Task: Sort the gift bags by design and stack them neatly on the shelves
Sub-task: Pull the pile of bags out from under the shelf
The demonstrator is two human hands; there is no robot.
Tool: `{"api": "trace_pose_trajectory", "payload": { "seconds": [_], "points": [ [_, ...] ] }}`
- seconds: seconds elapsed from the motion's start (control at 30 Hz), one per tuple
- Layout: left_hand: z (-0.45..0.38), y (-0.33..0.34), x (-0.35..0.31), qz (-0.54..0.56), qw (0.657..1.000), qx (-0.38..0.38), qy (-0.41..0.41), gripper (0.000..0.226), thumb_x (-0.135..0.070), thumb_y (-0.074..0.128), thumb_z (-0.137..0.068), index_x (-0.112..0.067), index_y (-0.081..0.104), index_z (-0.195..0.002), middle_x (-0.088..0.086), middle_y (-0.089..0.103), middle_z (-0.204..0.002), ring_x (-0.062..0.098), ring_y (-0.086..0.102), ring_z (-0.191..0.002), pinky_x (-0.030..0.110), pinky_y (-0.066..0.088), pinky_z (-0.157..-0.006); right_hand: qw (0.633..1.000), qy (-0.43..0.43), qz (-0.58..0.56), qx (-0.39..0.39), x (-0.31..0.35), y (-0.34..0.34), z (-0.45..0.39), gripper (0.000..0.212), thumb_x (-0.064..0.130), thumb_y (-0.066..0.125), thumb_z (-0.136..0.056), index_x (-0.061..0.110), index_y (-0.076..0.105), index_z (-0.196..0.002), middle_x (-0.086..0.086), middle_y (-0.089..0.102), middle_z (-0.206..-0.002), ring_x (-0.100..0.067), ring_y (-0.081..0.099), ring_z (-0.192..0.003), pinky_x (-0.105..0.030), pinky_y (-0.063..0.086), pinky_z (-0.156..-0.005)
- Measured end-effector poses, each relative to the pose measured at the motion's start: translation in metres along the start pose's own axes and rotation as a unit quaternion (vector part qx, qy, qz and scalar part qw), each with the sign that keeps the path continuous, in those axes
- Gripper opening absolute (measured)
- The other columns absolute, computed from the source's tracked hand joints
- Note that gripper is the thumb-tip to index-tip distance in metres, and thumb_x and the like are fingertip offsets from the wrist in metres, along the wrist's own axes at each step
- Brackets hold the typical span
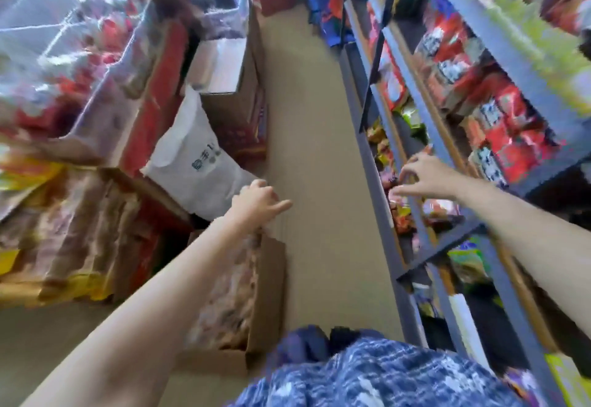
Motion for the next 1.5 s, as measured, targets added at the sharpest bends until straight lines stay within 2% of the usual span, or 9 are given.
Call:
{"api": "trace_pose_trajectory", "payload": {
  "seconds": [0.1, 0.27, 0.43, 0.6, 0.8, 0.93, 1.17, 1.37, 1.5],
  "points": [
    [-0.088, -0.062, -0.001, 0.009, 0.999, -0.031, 0.005, 0.043, -0.051, 0.045, -0.092, -0.019, 0.067, -0.112, 0.009, 0.041, -0.141, 0.033, 0.042, -0.125, 0.043, 0.039, -0.101, 0.999, -0.050, 0.007, -0.005, 0.028, -0.054, -0.105, 0.037, 0.041, 0.064, -0.084, 0.010, 0.068, -0.104, -0.018, 0.046, -0.128, -0.028, 0.038, -0.128, -0.031, 0.030, -0.105],
    [-0.273, -0.128, 0.030, 0.105, 0.992, -0.070, -0.021, 0.032, -0.041, 0.057, -0.089, -0.014, 0.068, -0.104, 0.013, 0.048, -0.133, 0.025, 0.038, -0.129, 0.032, 0.030, -0.107, 0.989, -0.109, 0.009, -0.104, 0.053, -0.142, -0.280, 0.028, 0.031, 0.067, -0.083, 0.007, 0.072, -0.097, -0.015, 0.049, -0.127, -0.029, 0.044, -0.122, -0.029, 0.024, -0.104],
    [-0.438, -0.174, 0.027, 0.057, 0.997, -0.036, 0.023, 0.034, -0.035, 0.054, -0.092, -0.005, 0.067, -0.103, 0.015, 0.048, -0.132, 0.032, 0.043, -0.125, 0.040, 0.039, -0.100, 0.996, -0.020, 0.006, -0.089, 0.006, -0.195, -0.435, 0.059, 0.058, 0.044, -0.078, 0.009, 0.073, -0.095, -0.017, 0.050, -0.130, -0.033, 0.035, -0.129, -0.033, 0.021, -0.106],
    [-0.589, -0.248, -0.005, 0.033, 0.997, -0.058, 0.042, 0.034, -0.035, 0.046, -0.096, -0.010, 0.062, -0.112, 0.009, 0.038, -0.141, 0.032, 0.036, -0.126, 0.040, 0.036, -0.101, 0.977, 0.116, -0.070, -0.164, -0.054, -0.278, -0.572, 0.034, 0.034, 0.051, -0.091, 0.005, 0.070, -0.095, -0.025, 0.056, -0.115, -0.035, 0.040, -0.120, -0.033, 0.026, -0.094],
    [-0.789, -0.292, 0.001, 0.004, 0.999, -0.034, 0.021, 0.033, -0.040, 0.049, -0.094, -0.017, 0.062, -0.114, 0.006, 0.033, -0.146, 0.029, 0.031, -0.132, 0.039, 0.034, -0.101, 0.986, 0.075, -0.109, -0.101, -0.048, -0.313, -0.788, 0.028, 0.027, 0.055, -0.091, 0.003, 0.068, -0.097, -0.022, 0.054, -0.119, -0.031, 0.039, -0.124, -0.033, 0.029, -0.098],
    [-0.912, -0.345, 0.022, 0.010, 0.999, -0.047, 0.003, 0.030, -0.037, 0.054, -0.090, -0.016, 0.065, -0.109, 0.010, 0.040, -0.140, 0.030, 0.035, -0.130, 0.039, 0.036, -0.102, 0.988, 0.071, -0.117, -0.065, -0.038, -0.354, -0.919, 0.029, 0.039, 0.055, -0.088, 0.016, 0.068, -0.099, -0.015, 0.049, -0.121, -0.032, 0.043, -0.118, -0.031, 0.032, -0.098],
    [-1.125, -0.436, 0.049, 0.002, 0.997, -0.077, 0.009, 0.028, -0.036, 0.056, -0.089, -0.015, 0.065, -0.106, 0.010, 0.042, -0.137, 0.030, 0.035, -0.130, 0.039, 0.038, -0.100, 0.989, 0.016, -0.125, -0.083, -0.013, -0.436, -1.152, 0.019, 0.032, 0.058, -0.088, 0.017, 0.068, -0.095, -0.016, 0.053, -0.118, -0.030, 0.040, -0.121, -0.033, 0.029, -0.100],
    [-1.316, -0.482, 0.057, -0.055, 0.993, 0.089, 0.058, 0.031, -0.031, 0.054, -0.091, -0.013, 0.062, -0.114, 0.013, 0.041, -0.135, 0.035, 0.047, -0.119, 0.037, 0.038, -0.102, 0.992, 0.071, -0.087, -0.064, -0.021, -0.491, -1.322, 0.013, 0.024, 0.060, -0.085, 0.016, 0.067, -0.091, -0.017, 0.051, -0.120, -0.032, 0.038, -0.123, -0.030, 0.028, -0.097],
    [-1.431, -0.531, 0.056, -0.075, 0.988, 0.117, 0.075, 0.030, -0.029, 0.054, -0.090, -0.011, 0.063, -0.113, 0.015, 0.044, -0.129, 0.036, 0.049, -0.117, 0.040, 0.041, -0.100, 0.977, 0.106, -0.094, -0.159, -0.029, -0.575, -1.418, 0.019, 0.016, 0.061, -0.085, 0.006, 0.066, -0.101, -0.020, 0.035, -0.135, -0.037, 0.033, -0.126, -0.037, 0.032, -0.103]
  ]
}}
Point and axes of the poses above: each hand's wrist, its own z-axis away from the middle knuckle, its own y-axis out of the palm, x = y × z, the point moved 8 cm from there along -z, towards the middle knuckle
